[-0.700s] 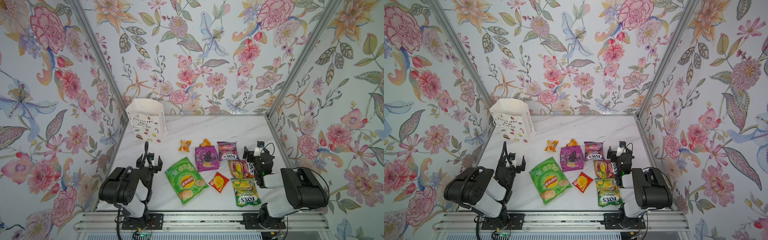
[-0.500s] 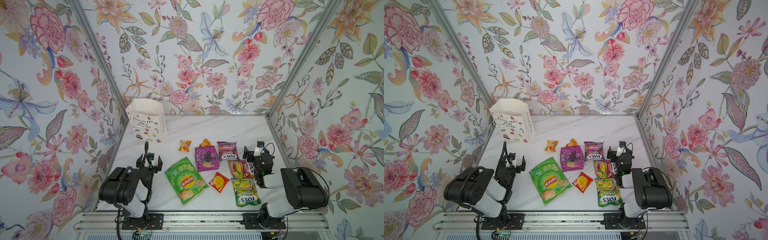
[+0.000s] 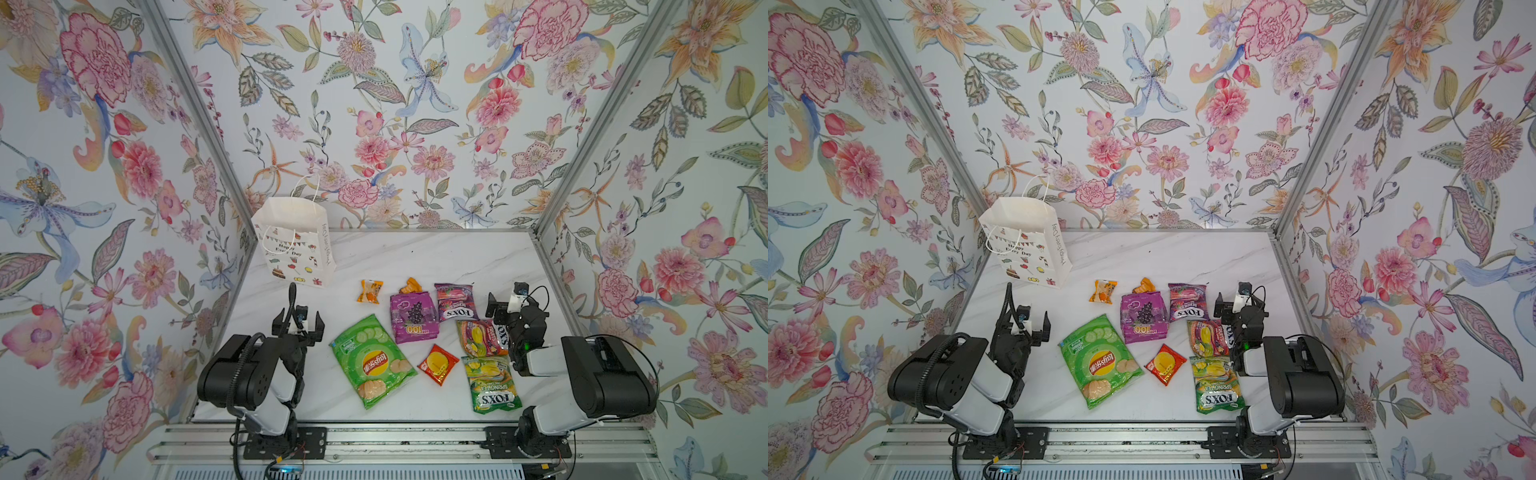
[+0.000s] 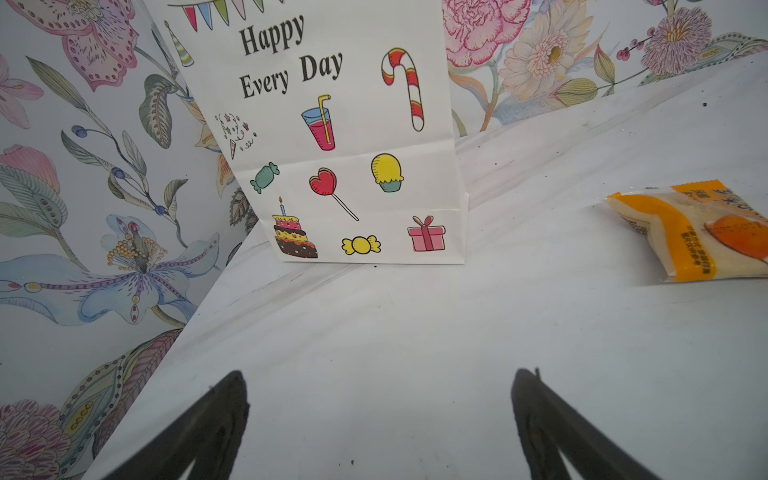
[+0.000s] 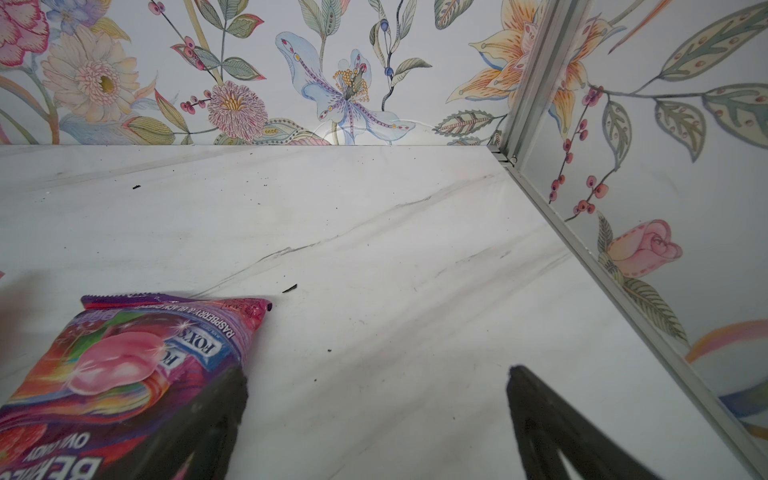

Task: Place the snacks into the paper bag

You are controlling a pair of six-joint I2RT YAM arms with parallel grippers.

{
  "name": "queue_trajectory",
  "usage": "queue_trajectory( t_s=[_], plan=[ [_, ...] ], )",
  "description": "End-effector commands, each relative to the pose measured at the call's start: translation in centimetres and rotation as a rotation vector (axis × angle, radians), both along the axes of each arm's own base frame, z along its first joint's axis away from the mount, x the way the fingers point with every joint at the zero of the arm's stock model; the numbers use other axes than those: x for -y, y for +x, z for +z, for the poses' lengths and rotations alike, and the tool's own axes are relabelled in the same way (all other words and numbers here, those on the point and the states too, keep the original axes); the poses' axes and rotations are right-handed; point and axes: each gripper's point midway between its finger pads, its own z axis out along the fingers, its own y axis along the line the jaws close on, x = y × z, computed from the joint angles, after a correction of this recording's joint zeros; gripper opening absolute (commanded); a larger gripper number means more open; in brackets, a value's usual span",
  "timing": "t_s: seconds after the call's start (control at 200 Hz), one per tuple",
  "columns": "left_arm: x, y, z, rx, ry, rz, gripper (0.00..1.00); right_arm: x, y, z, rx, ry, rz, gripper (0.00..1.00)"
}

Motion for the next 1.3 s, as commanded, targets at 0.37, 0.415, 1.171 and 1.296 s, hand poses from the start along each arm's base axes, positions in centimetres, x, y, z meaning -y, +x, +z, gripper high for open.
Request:
queue_trajectory(
  t_s=[0.37,0.415,1.171,1.296],
  plan=[
    [-0.8,0.1,6.1,0.256,-0.035,0.041,0.99,0.0,0.4,0.2,0.002,-0.006,0.007,0.99],
    [-0.9,0.1,6.2,0.258,-0.036,0.047,0.99,0.0,0.4,0.2,0.002,-0.006,0.009,0.99],
    [-4.0,-4.4,11.7,0.394,-0.319,0.218,0.99,-2.4,-4.2,10.8,0.170,0.073,0.084,0.99],
    [-3.6,-5.1,14.0,0.419,-0.429,0.180,0.99,-3.1,-5.6,13.5,0.168,0.198,0.111,0.99]
  ],
)
